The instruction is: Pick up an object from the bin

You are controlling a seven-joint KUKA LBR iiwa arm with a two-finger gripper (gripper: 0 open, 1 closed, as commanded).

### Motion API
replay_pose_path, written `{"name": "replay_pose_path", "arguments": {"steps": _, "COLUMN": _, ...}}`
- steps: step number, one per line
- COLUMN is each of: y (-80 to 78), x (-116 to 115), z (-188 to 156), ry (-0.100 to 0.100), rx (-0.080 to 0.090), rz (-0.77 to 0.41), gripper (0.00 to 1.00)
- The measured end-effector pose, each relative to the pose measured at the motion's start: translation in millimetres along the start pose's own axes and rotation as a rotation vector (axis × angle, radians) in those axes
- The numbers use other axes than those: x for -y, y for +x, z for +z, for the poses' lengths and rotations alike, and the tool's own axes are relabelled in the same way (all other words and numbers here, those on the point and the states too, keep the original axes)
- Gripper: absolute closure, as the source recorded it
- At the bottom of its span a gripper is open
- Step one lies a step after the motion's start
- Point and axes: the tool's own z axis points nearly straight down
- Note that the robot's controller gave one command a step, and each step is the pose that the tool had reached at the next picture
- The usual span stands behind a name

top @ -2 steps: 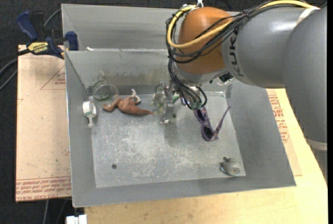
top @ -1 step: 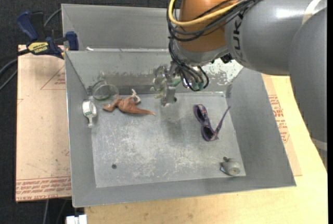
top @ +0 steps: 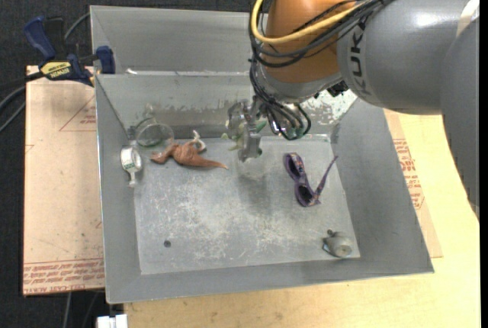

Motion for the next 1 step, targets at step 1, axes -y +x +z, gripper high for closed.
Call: {"name": "replay_pose_path", "arguments": {"steps": 1, "y": -18.7, "x": 31.0, "z": -46.1, "ry": 0.001, "rx": 0.006, "rz": 0.039, "gripper": 1.0}}
